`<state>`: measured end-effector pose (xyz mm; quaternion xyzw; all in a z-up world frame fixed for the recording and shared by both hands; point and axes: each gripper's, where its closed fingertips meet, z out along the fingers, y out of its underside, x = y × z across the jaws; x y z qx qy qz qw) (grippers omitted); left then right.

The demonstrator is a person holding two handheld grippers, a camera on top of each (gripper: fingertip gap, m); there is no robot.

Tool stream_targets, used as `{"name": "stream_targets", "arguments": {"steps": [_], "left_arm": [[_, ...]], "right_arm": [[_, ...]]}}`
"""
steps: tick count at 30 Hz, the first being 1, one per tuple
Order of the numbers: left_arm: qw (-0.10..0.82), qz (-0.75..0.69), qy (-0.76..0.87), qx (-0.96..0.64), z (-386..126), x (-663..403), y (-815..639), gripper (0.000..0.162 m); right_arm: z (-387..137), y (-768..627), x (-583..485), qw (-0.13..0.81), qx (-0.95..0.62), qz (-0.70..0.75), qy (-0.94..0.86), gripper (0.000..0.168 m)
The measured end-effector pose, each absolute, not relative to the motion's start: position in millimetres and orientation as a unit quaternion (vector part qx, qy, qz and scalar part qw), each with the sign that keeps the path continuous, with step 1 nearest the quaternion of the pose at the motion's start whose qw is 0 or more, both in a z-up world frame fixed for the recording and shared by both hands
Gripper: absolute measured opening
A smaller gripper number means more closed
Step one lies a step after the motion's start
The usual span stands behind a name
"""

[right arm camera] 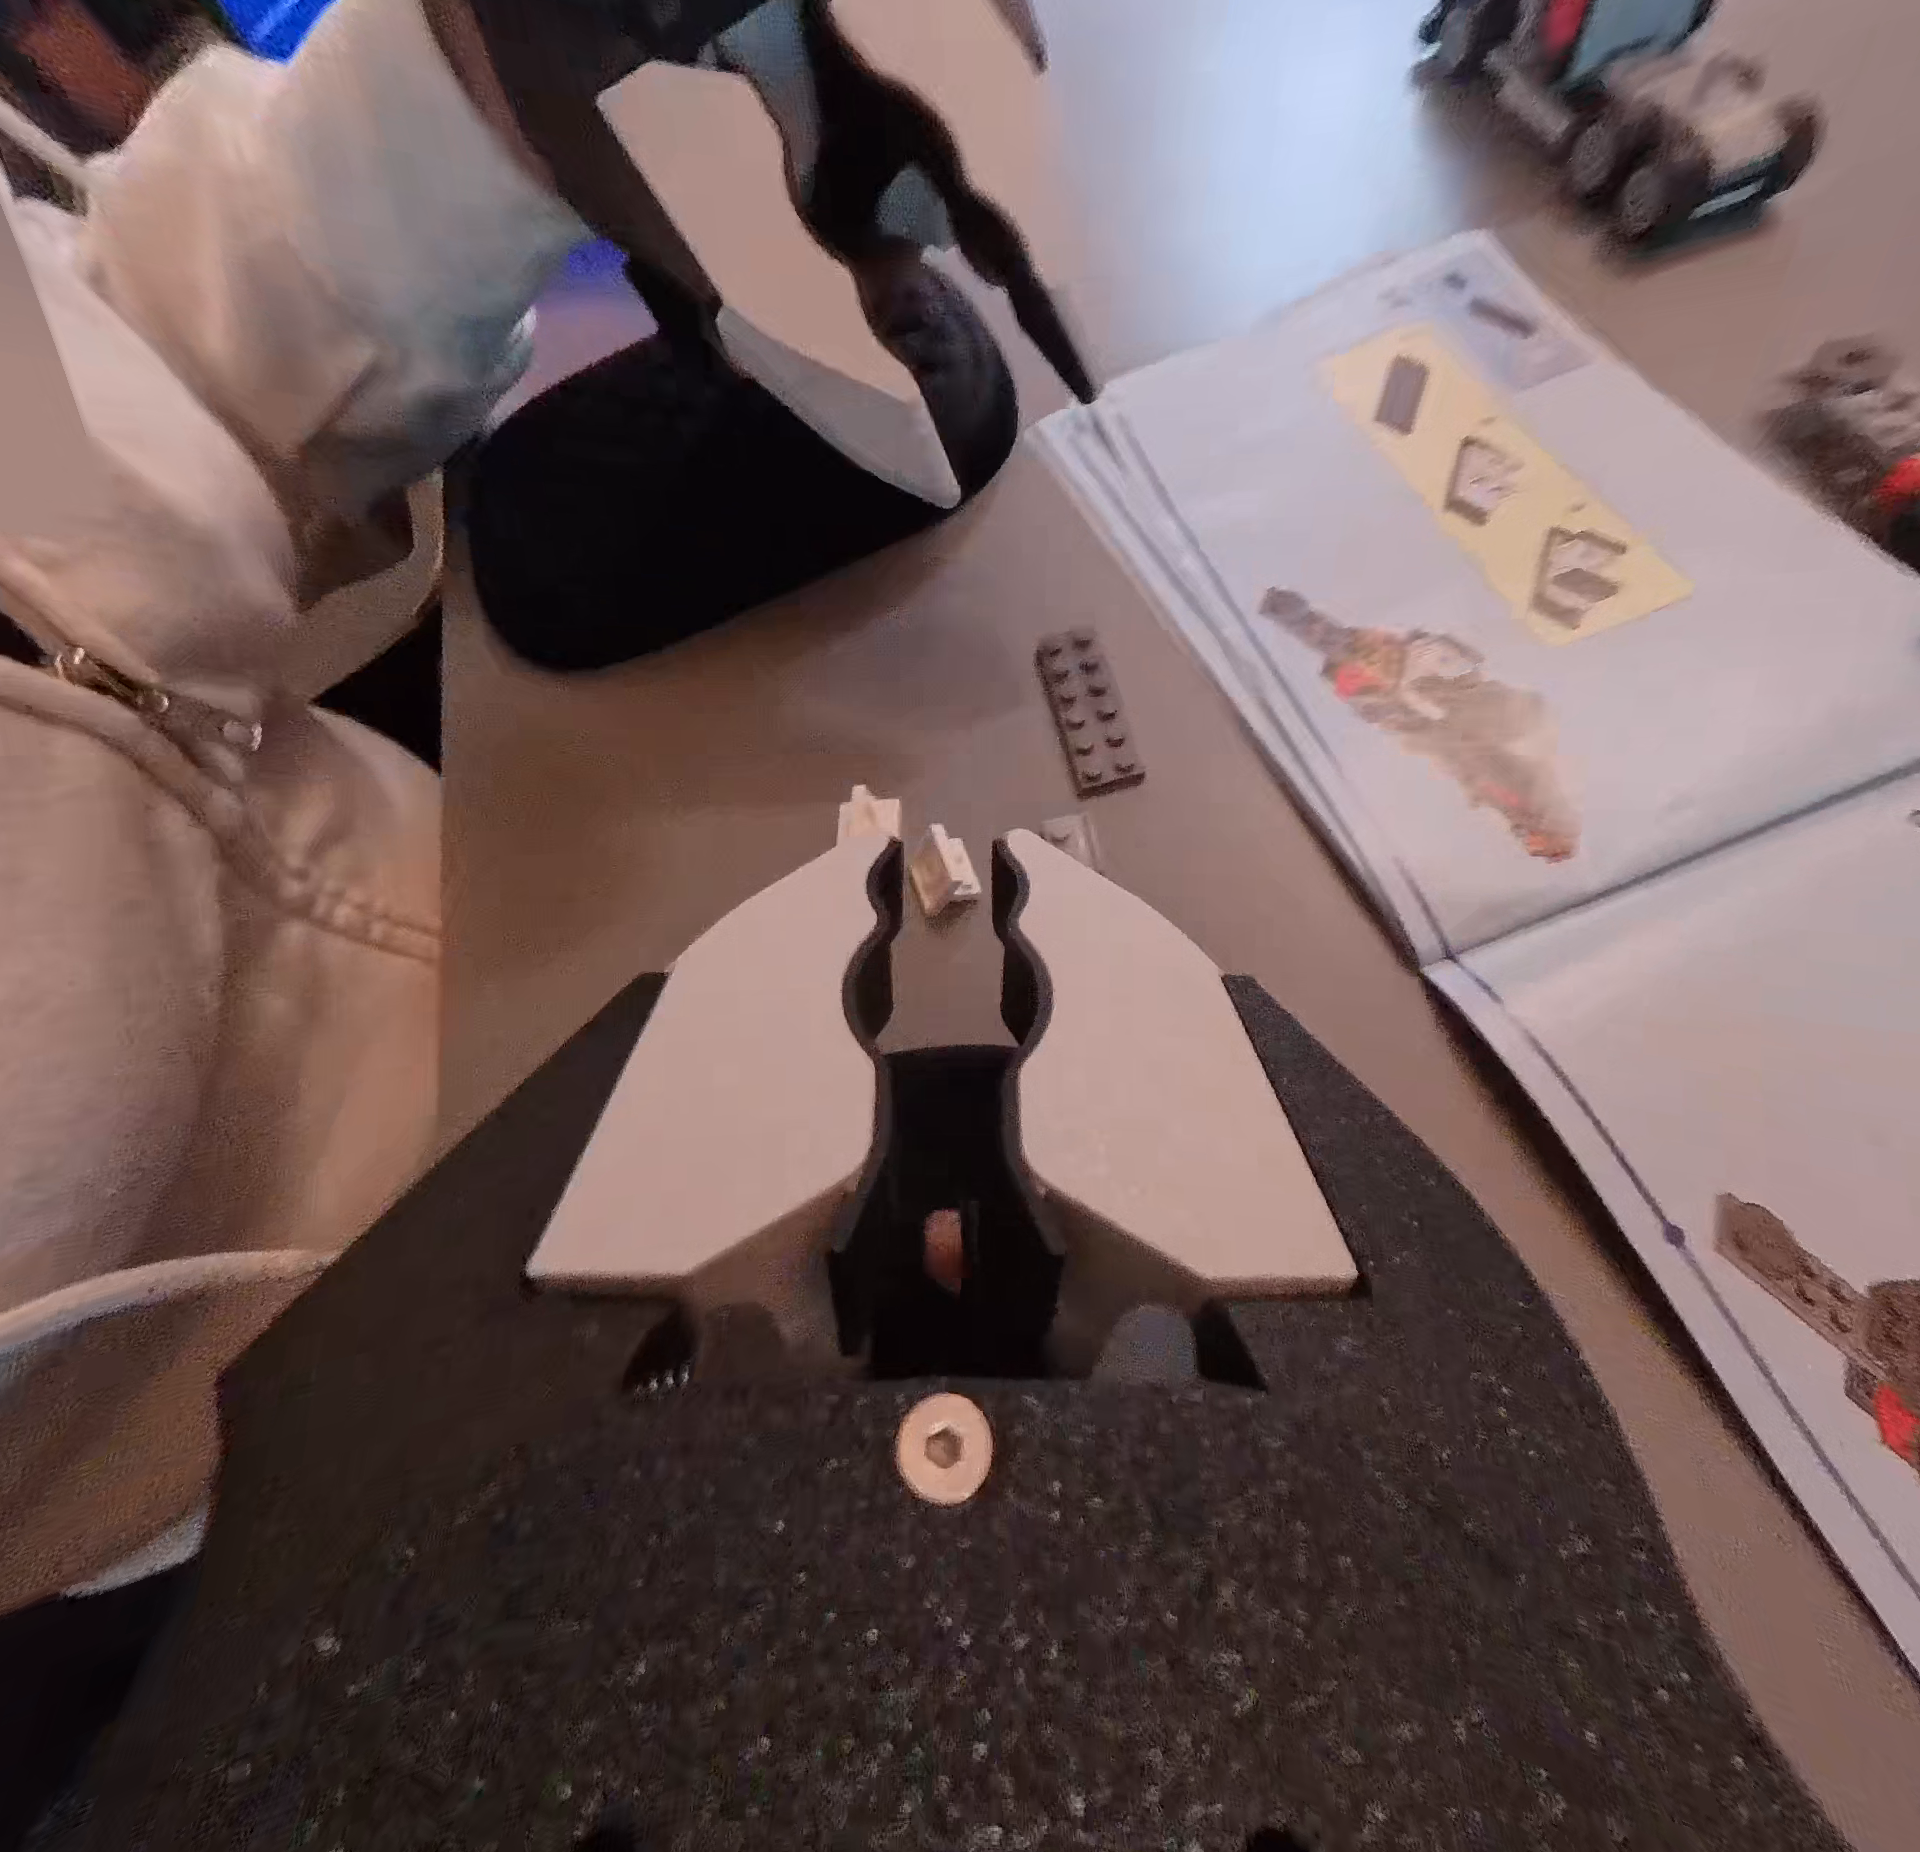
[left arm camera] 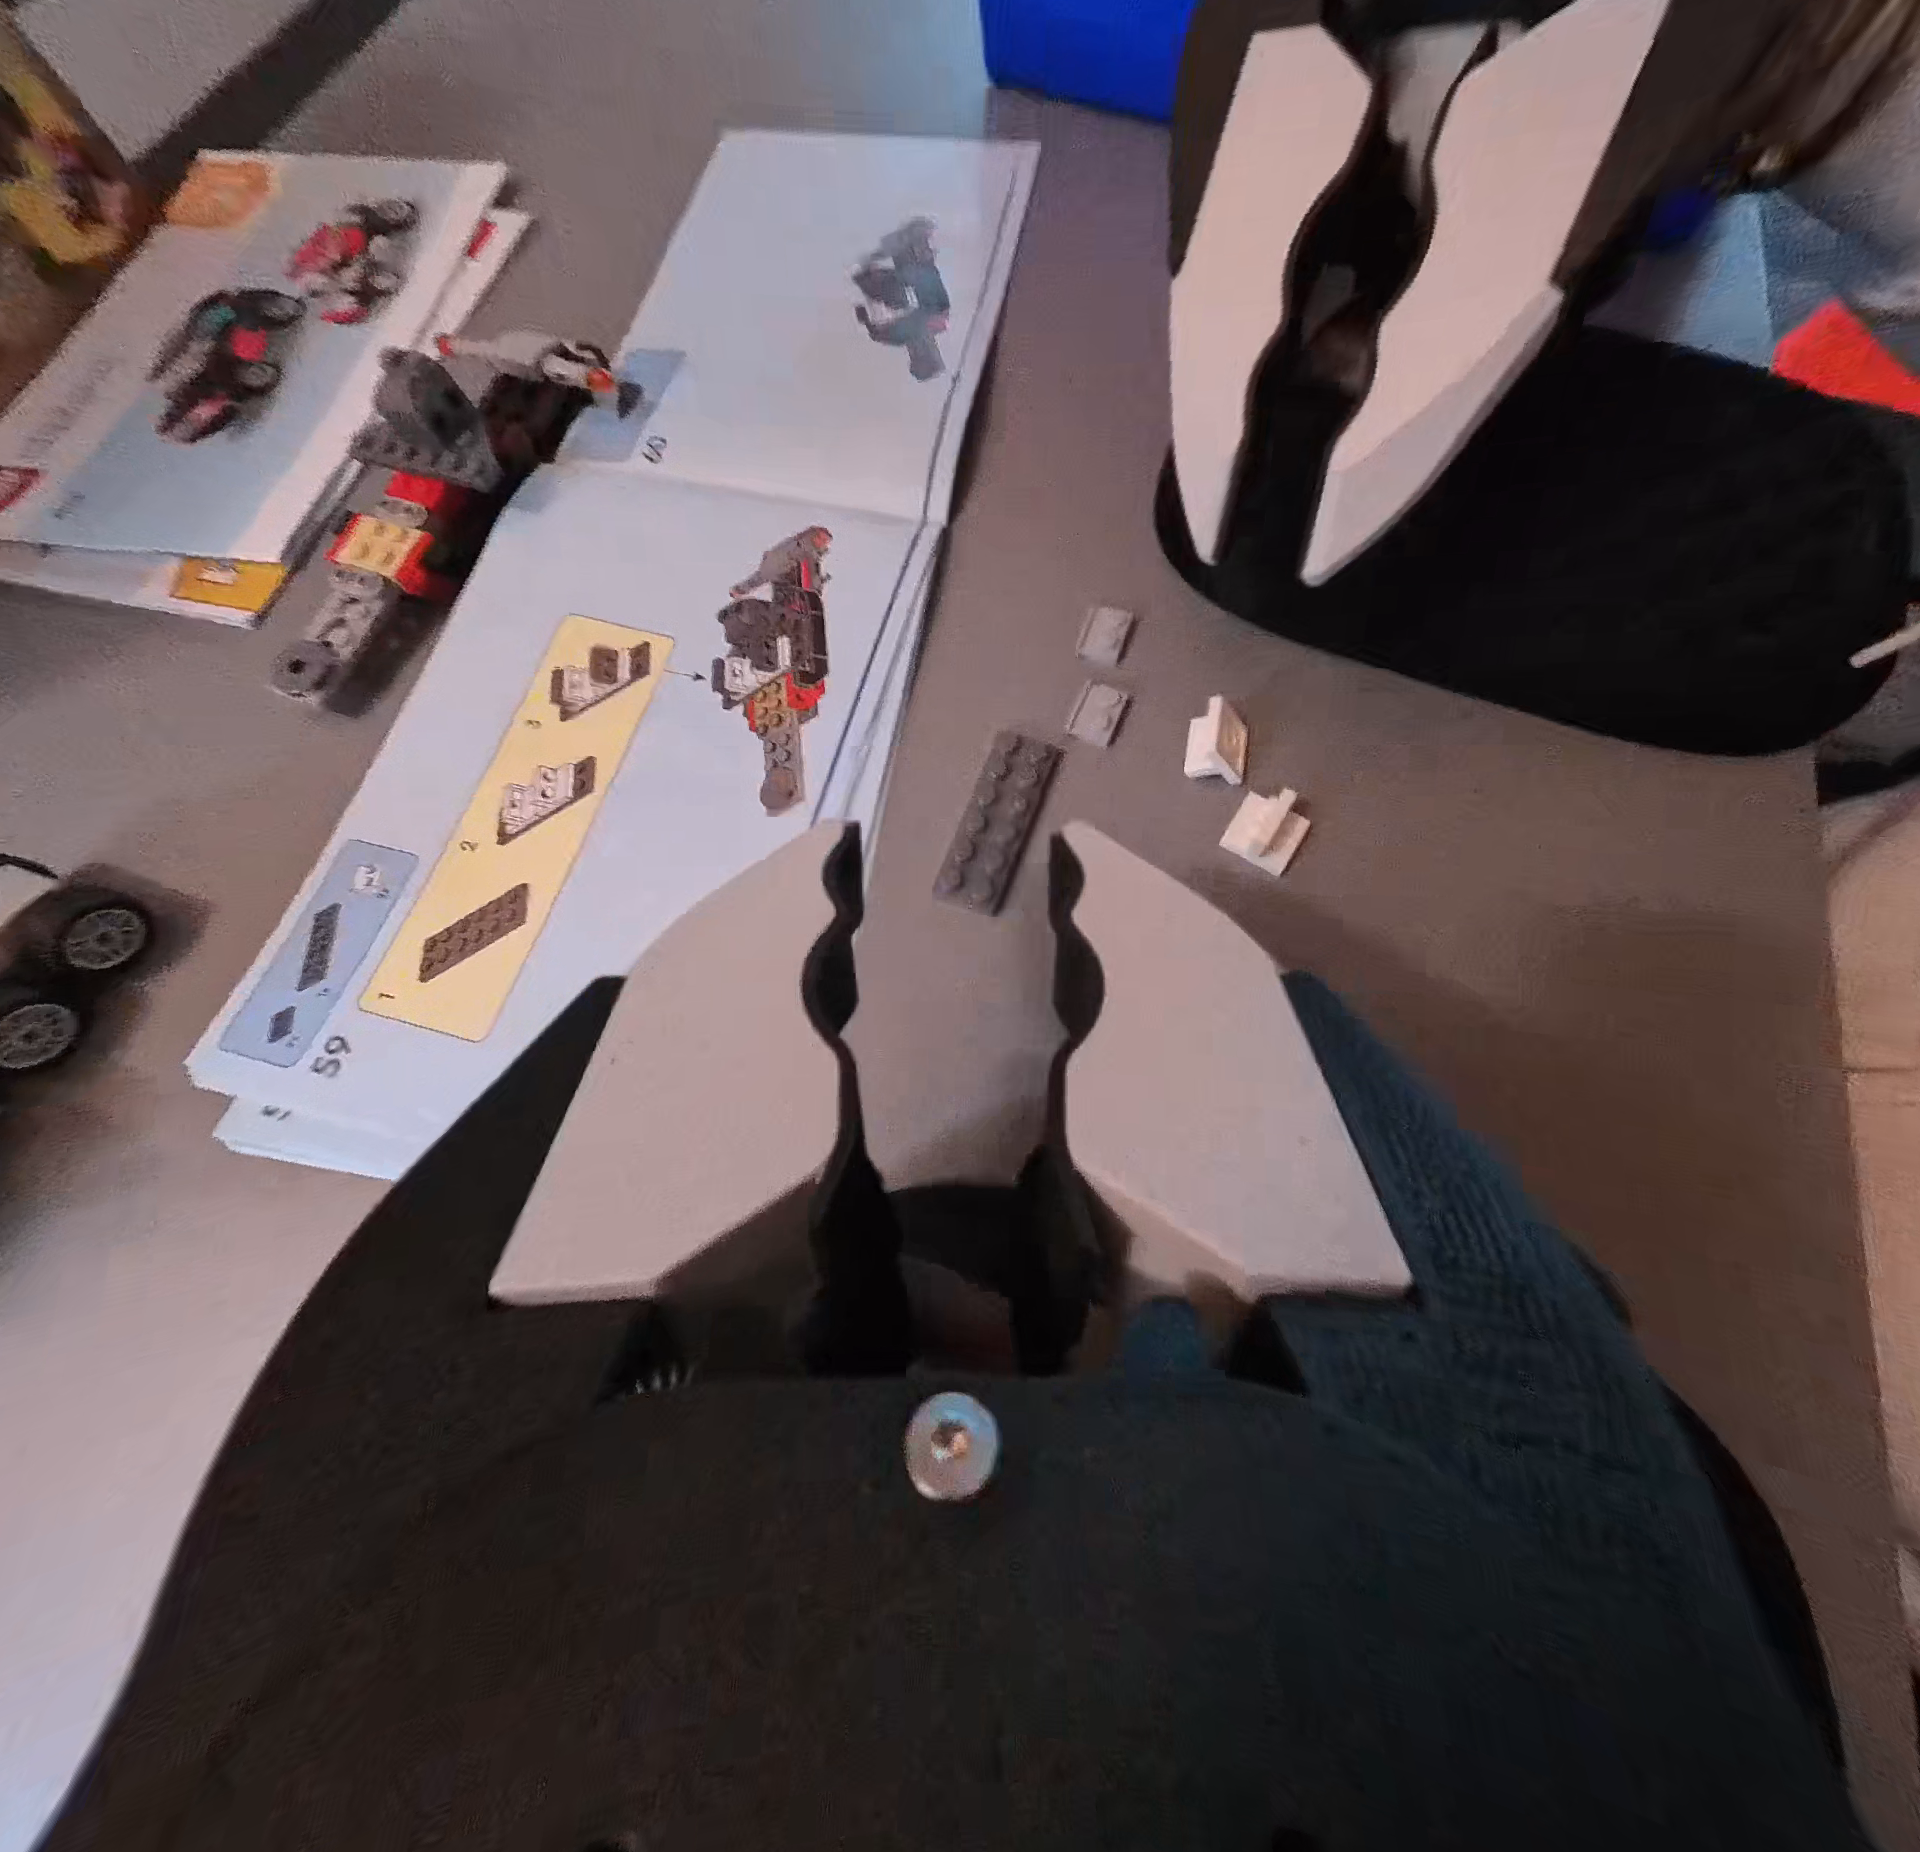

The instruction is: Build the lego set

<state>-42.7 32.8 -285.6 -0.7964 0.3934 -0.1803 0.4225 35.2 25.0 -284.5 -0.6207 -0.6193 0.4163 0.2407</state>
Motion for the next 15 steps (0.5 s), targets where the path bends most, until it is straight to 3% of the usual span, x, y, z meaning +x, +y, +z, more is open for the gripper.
{"name": "stream_targets", "arguments": {"steps": [8,15], "left_arm": [[0.383,-0.232,0.419,-0.790,-297.4,-27.7,25.0,0.037],[0.385,-0.284,0.373,-0.795,-285.4,-25.1,23.7,0.037]], "right_arm": [[-319.8,14.6,26.0,0.159,-0.589,0.358,-0.707,0.016],[-323.0,10.5,23.5,0.146,-0.563,0.352,-0.734,0.004]]}}
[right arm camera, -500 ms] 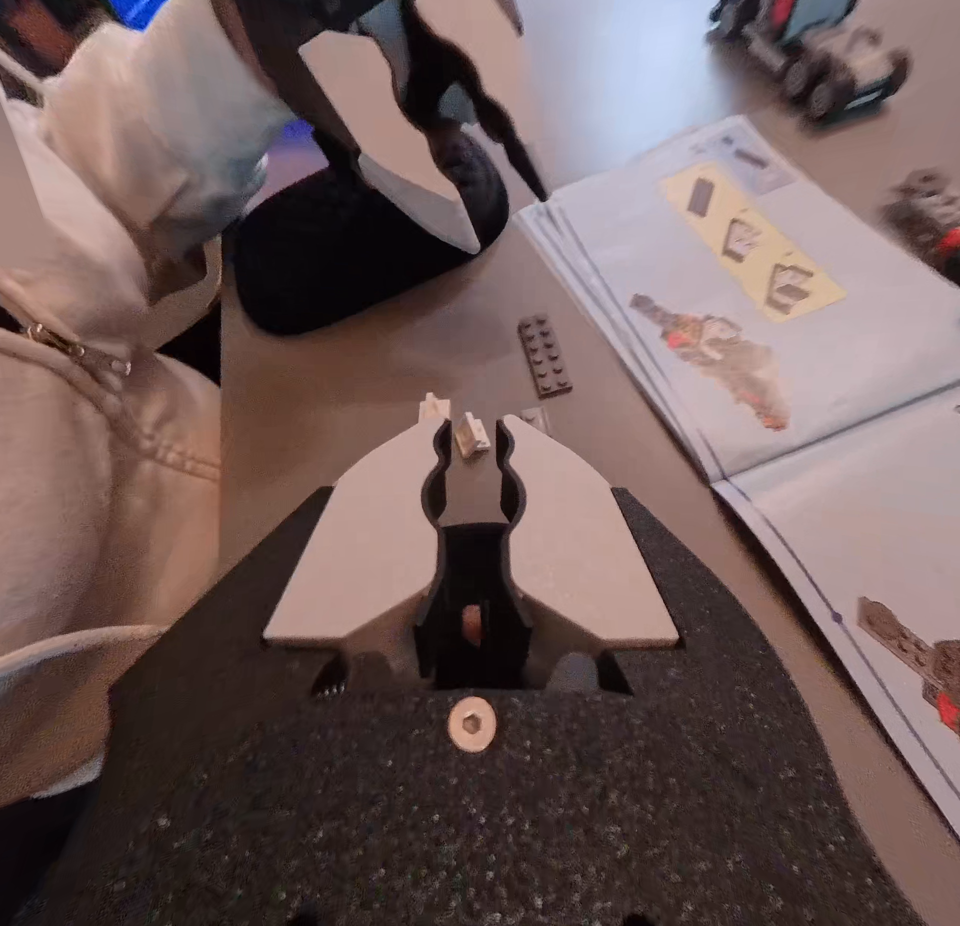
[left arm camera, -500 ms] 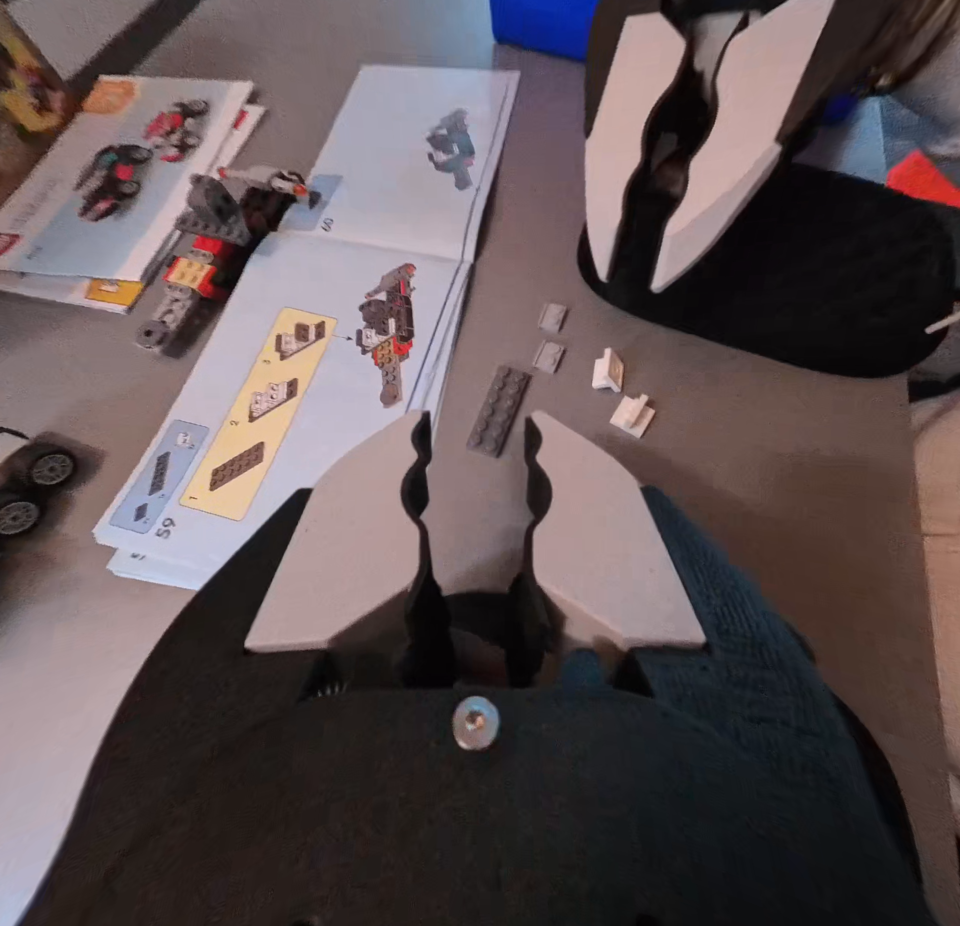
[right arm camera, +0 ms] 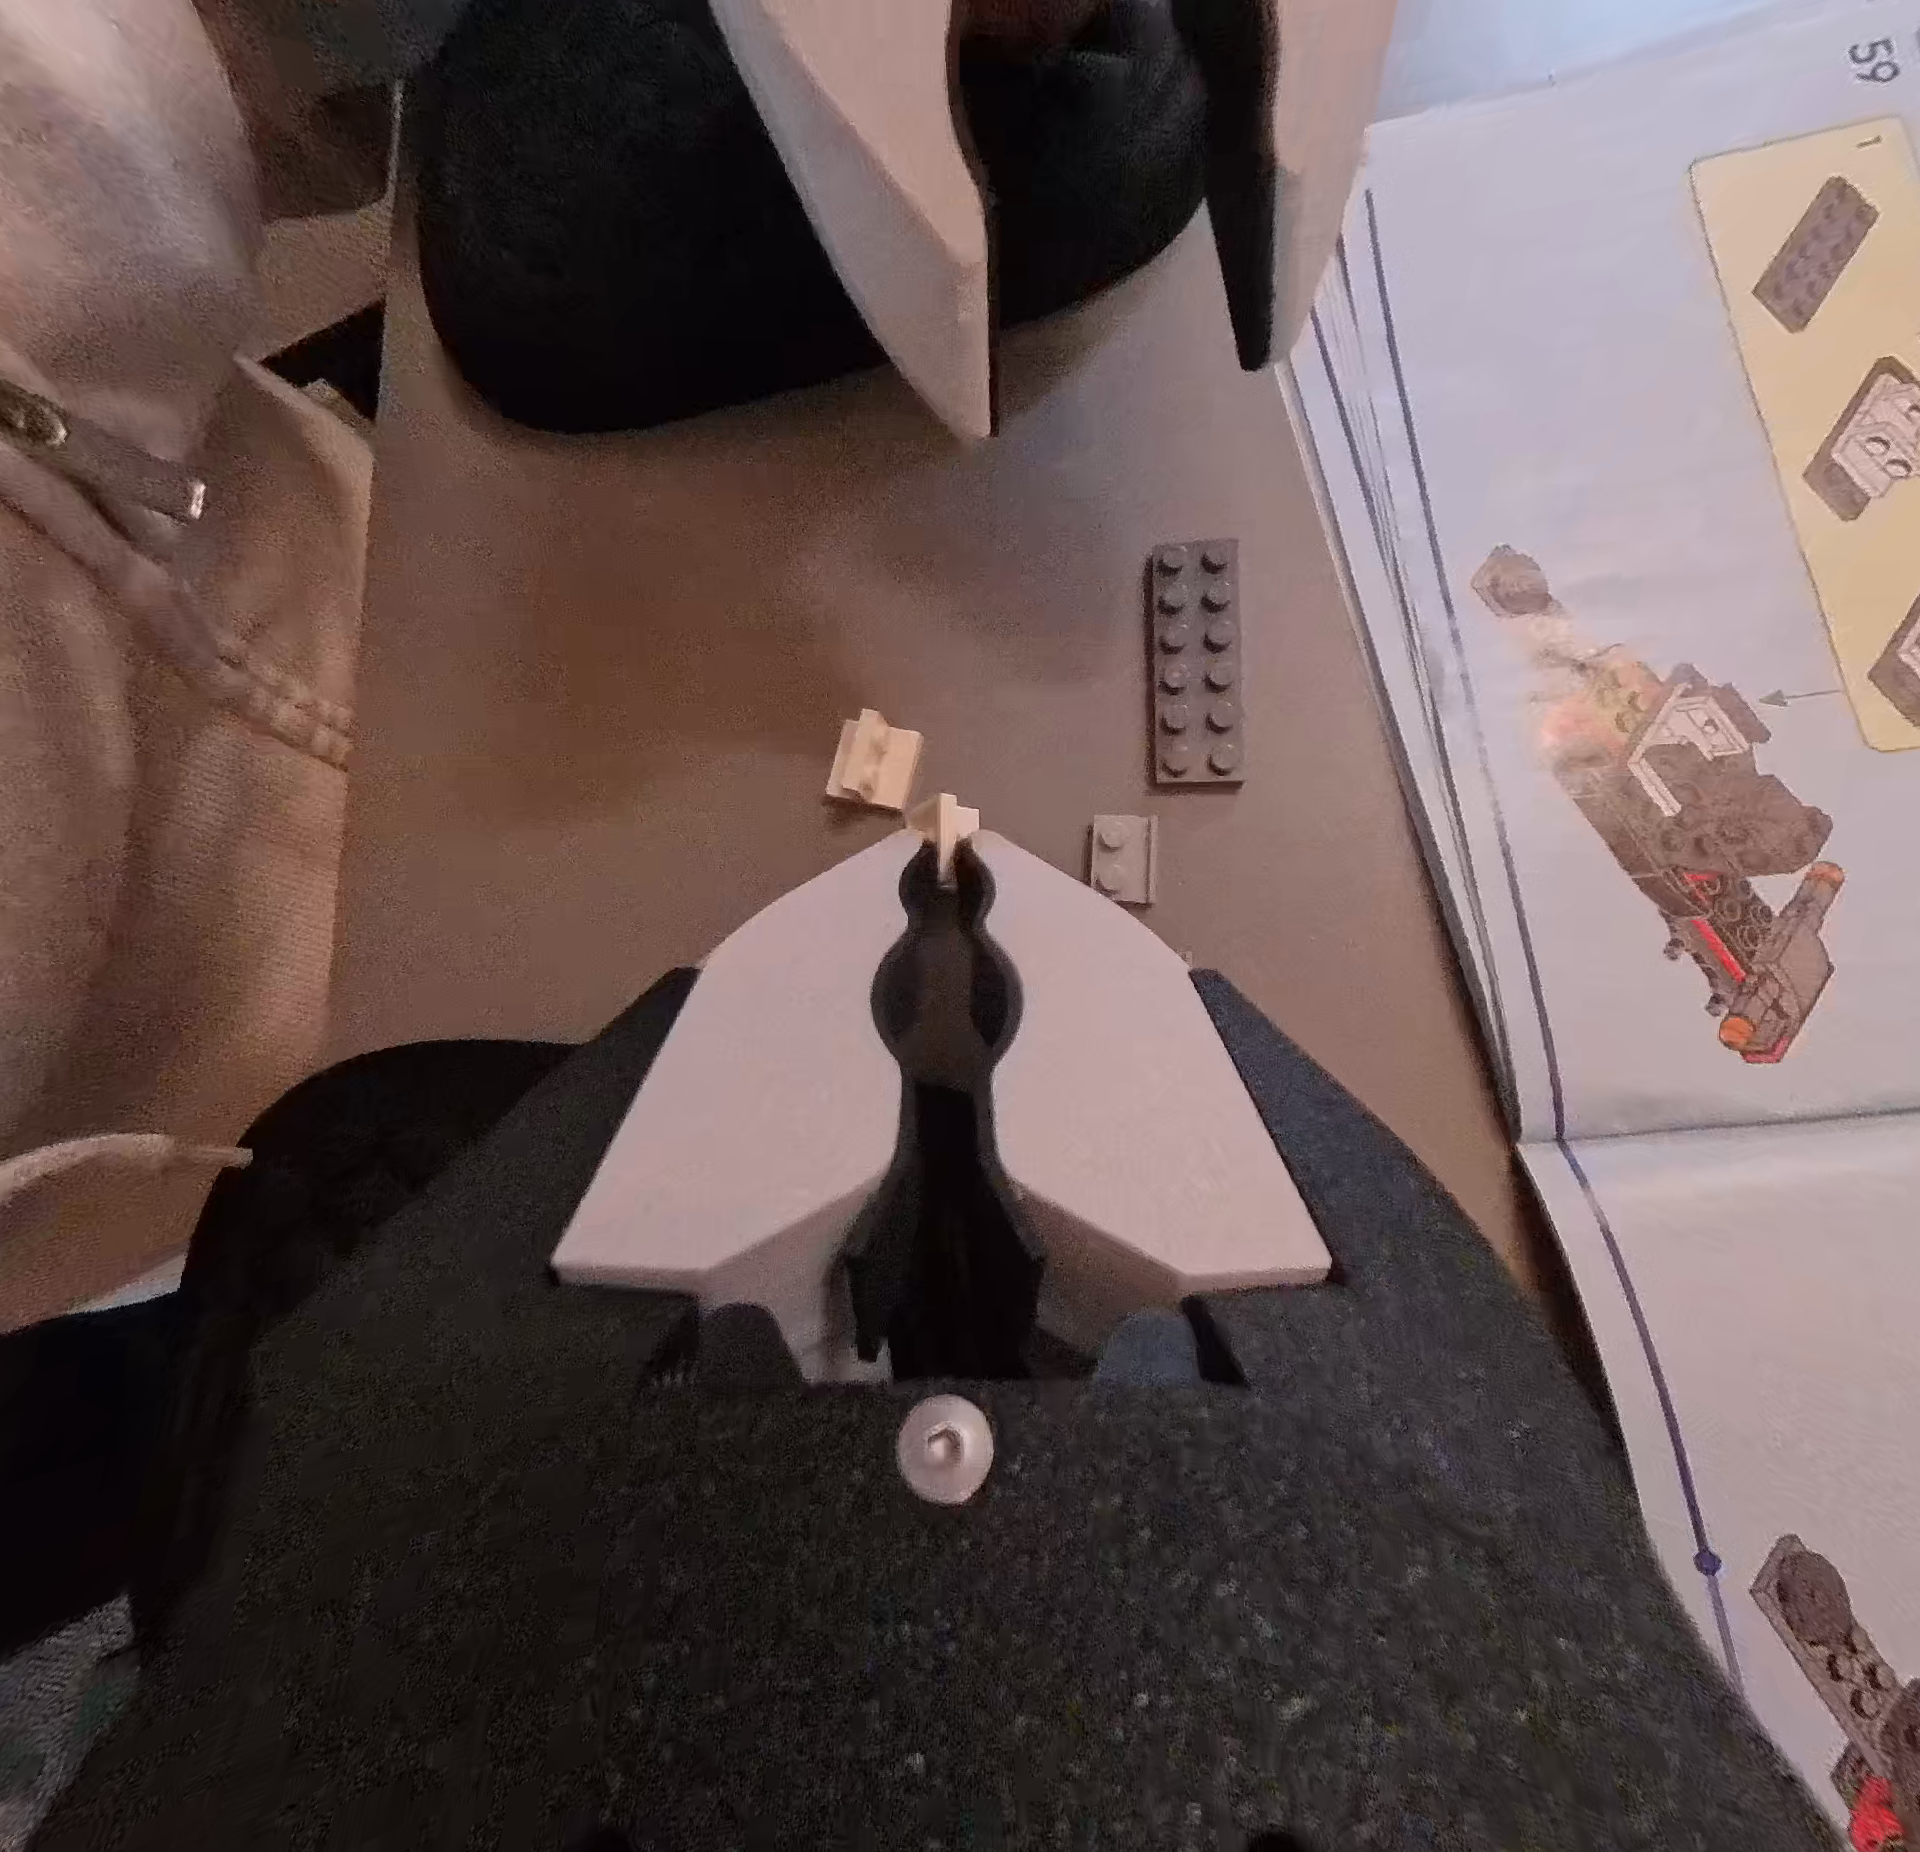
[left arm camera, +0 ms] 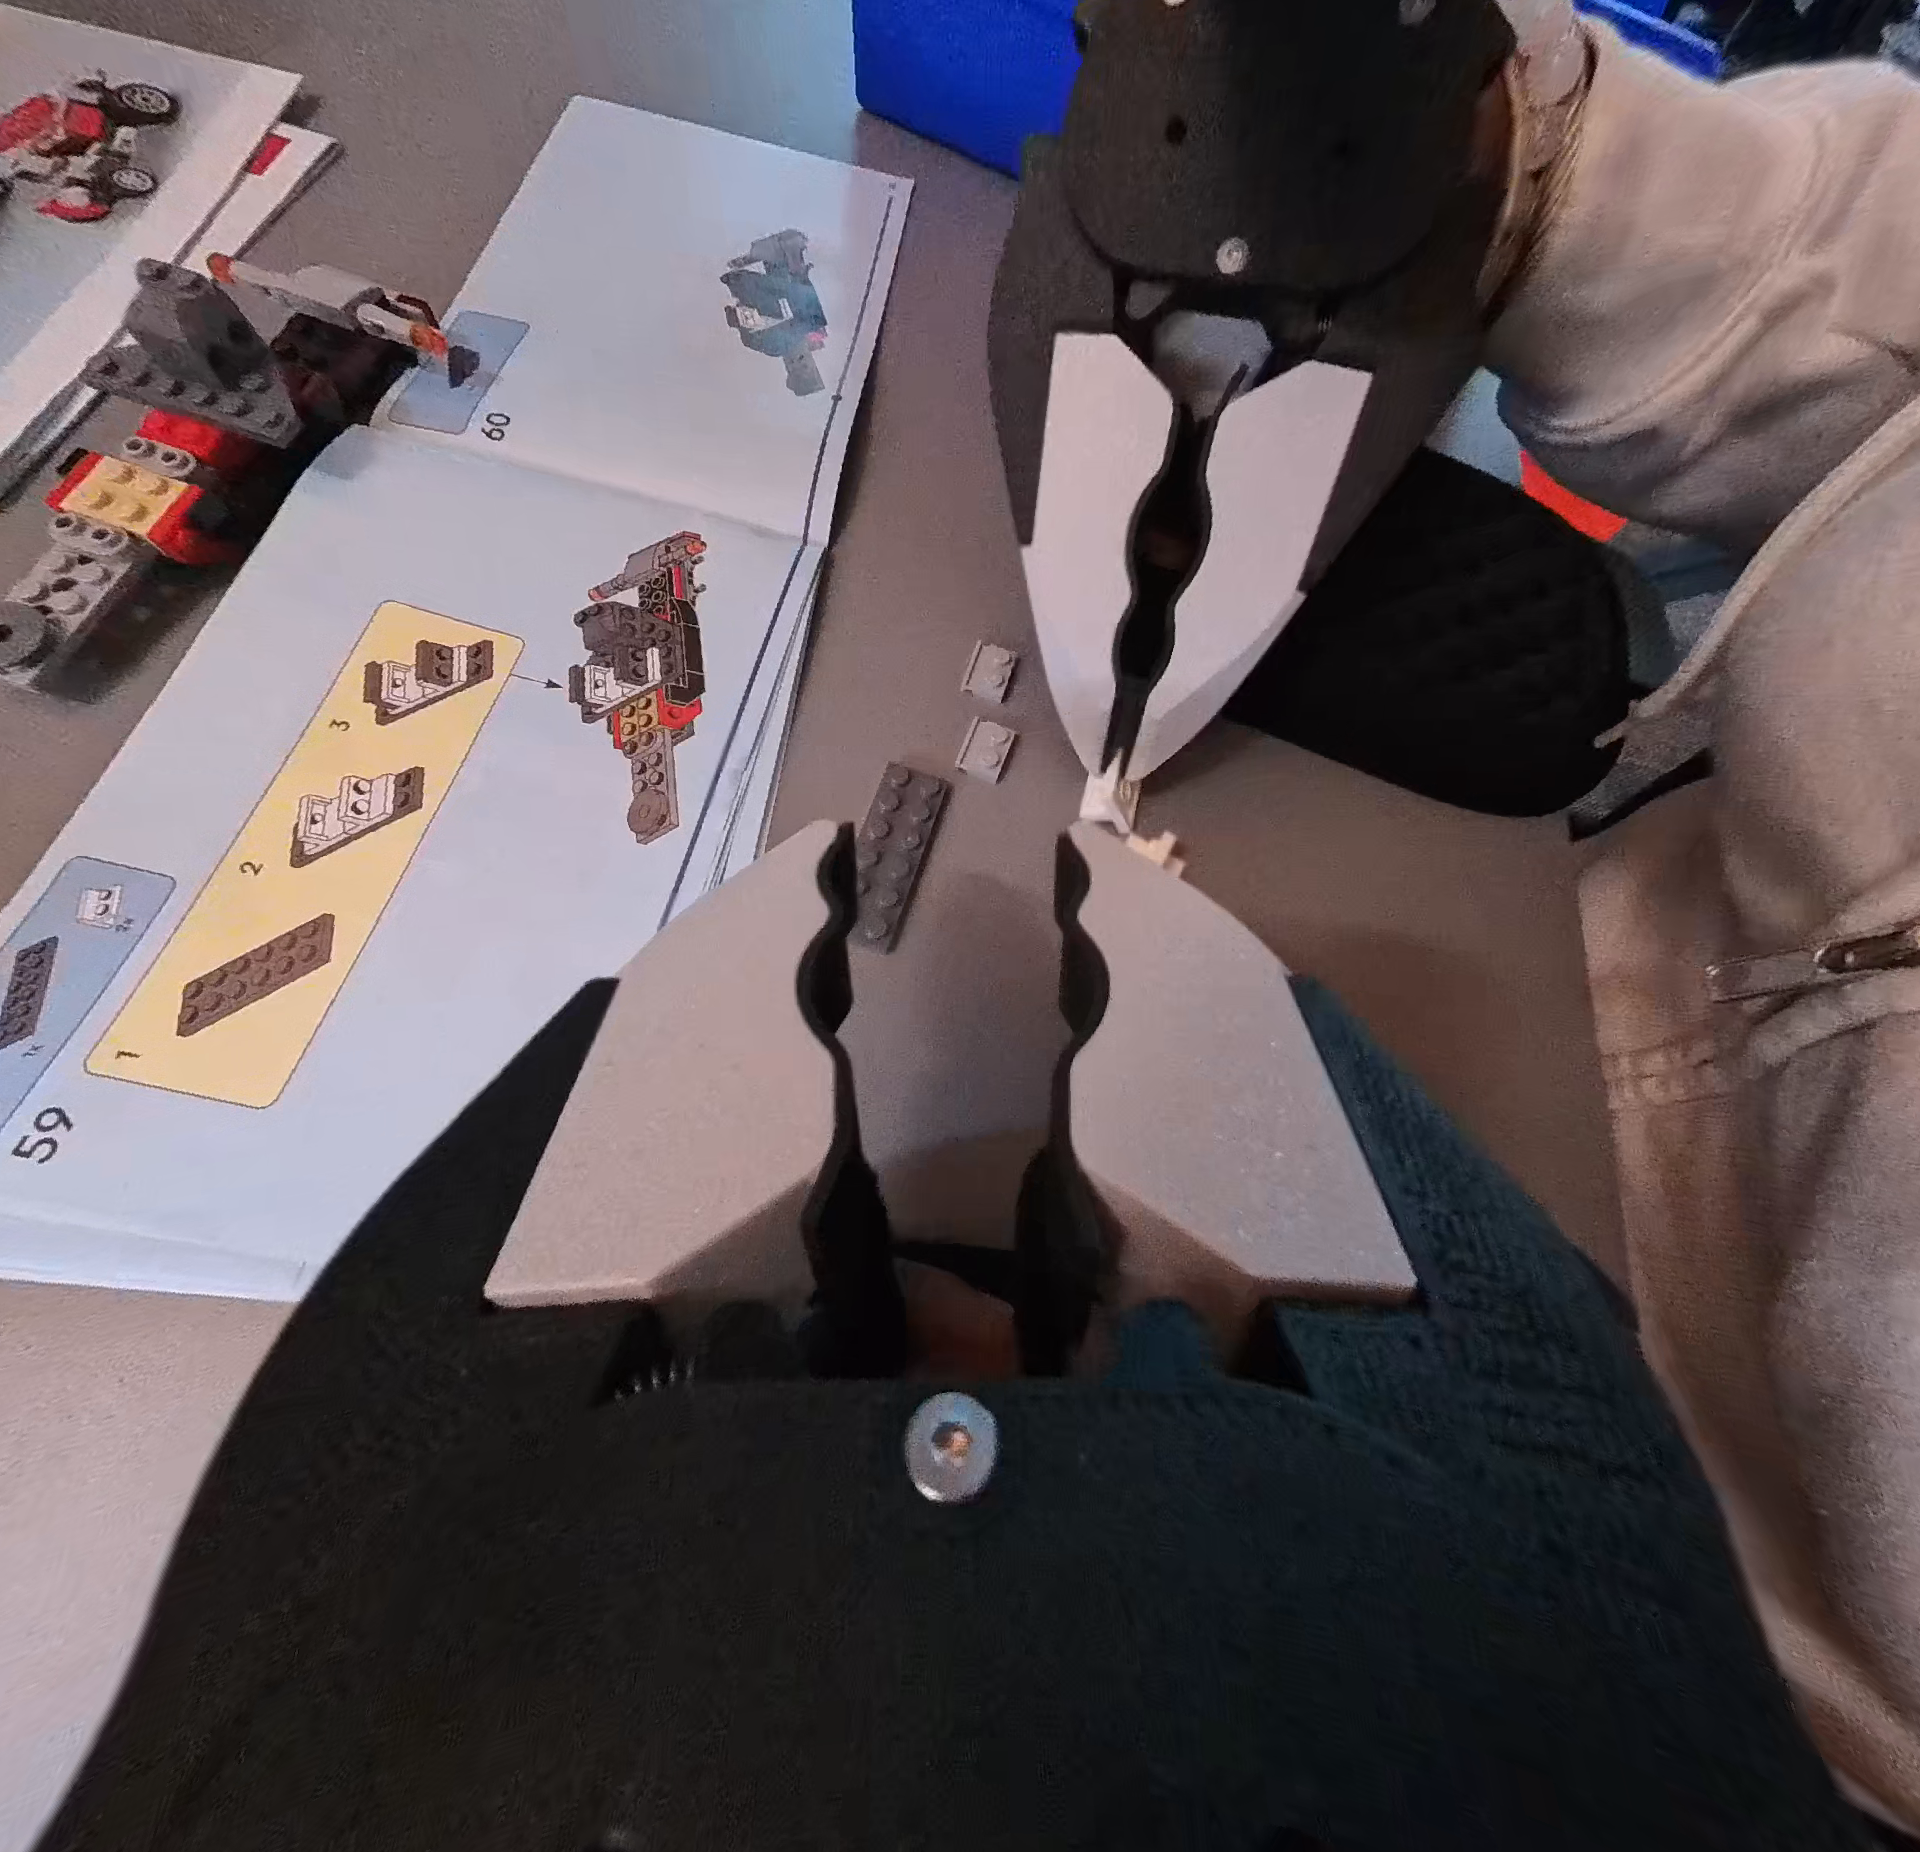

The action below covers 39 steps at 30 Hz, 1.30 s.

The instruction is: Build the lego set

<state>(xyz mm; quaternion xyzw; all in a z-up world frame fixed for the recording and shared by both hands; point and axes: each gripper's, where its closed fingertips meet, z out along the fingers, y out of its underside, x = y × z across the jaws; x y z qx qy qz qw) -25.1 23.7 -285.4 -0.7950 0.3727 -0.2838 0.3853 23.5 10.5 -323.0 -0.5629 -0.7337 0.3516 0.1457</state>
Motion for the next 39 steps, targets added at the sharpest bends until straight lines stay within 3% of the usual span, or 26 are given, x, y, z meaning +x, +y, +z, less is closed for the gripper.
{"name": "stream_targets", "arguments": {"steps": [4,8,10,13,19,26,28,31,32,35,39], "left_arm": [[0.404,-0.315,0.352,-0.784,-272.6,-16.3,22.3,0.036],[0.459,-0.389,0.261,-0.755,-242.8,-7.9,29.4,0.036],[0.495,-0.459,0.213,-0.706,-217.3,-5.9,29.2,0.036],[0.561,-0.488,0.198,-0.639,-188.0,-2.5,24.6,0.020],[0.670,-0.323,0.307,-0.594,-173.9,7.9,15.6,0.014],[0.688,-0.254,0.366,-0.572,-178.9,9.1,13.5,0.003],[0.697,-0.177,0.419,-0.555,-187.7,4.1,12.2,0.003],[0.668,-0.009,0.514,-0.537,-213.3,-10.5,23.6,0.004],[0.656,0.026,0.537,-0.529,-220.7,-14.3,26.7,0.004],[0.632,0.066,0.581,-0.509,-233.2,-18.2,28.7,0.004],[0.624,0.075,0.599,-0.497,-233.8,-17.5,25.6,0.004]], "right_arm": [[-313.3,20.4,14.6,0.229,-0.528,0.324,-0.751,0.004],[-234.6,35.8,-2.8,0.483,-0.426,0.350,-0.680,0.003],[-200.4,36.0,-0.7,0.562,-0.382,0.375,-0.630,0.003],[-171.2,27.7,1.7,0.604,-0.341,0.435,-0.574,0.003],[-157.9,21.4,1.4,0.600,-0.335,0.508,-0.518,0.003],[-163.6,13.5,2.4,0.590,-0.342,0.511,-0.524,0.004],[-171.2,12.6,1.1,0.547,-0.372,0.531,-0.530,0.005],[-189.6,19.0,-1.5,0.420,-0.466,0.585,-0.513,0.043],[-197.0,19.5,-2.9,0.369,-0.495,0.601,-0.507,0.046],[-206.0,23.3,-8.7,0.287,-0.540,0.630,-0.478,0.041],[-209.2,26.0,-13.3,0.285,-0.543,0.611,-0.500,0.034]]}}
